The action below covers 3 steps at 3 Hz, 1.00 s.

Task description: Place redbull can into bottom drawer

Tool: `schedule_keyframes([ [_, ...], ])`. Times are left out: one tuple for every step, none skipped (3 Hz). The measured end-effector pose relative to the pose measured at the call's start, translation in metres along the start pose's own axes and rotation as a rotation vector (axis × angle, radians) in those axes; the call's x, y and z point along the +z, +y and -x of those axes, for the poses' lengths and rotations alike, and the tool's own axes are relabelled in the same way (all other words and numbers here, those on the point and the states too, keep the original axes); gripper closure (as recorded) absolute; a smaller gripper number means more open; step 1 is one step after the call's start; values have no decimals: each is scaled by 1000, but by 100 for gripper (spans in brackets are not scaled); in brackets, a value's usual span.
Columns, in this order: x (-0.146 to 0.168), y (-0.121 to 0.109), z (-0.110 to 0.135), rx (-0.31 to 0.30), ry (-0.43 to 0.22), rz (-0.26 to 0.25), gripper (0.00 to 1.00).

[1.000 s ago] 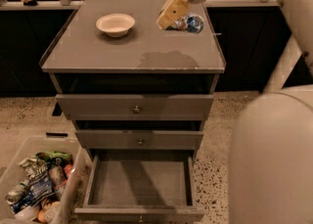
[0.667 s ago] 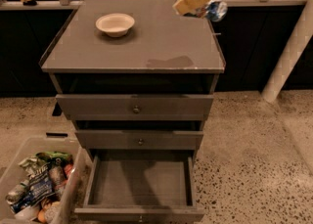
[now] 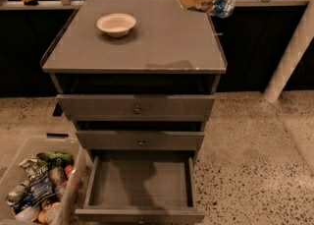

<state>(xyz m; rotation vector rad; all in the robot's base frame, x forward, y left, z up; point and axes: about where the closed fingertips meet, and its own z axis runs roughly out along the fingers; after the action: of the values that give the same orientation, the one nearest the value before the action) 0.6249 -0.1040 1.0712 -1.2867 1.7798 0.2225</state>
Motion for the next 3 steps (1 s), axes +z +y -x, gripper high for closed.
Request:
schedule_keyframes([
  [1,17,-5,2,2,20,100],
  [-24,62,14,19,-68,18,100],
  [-52,135,43,48,-158,27,100],
])
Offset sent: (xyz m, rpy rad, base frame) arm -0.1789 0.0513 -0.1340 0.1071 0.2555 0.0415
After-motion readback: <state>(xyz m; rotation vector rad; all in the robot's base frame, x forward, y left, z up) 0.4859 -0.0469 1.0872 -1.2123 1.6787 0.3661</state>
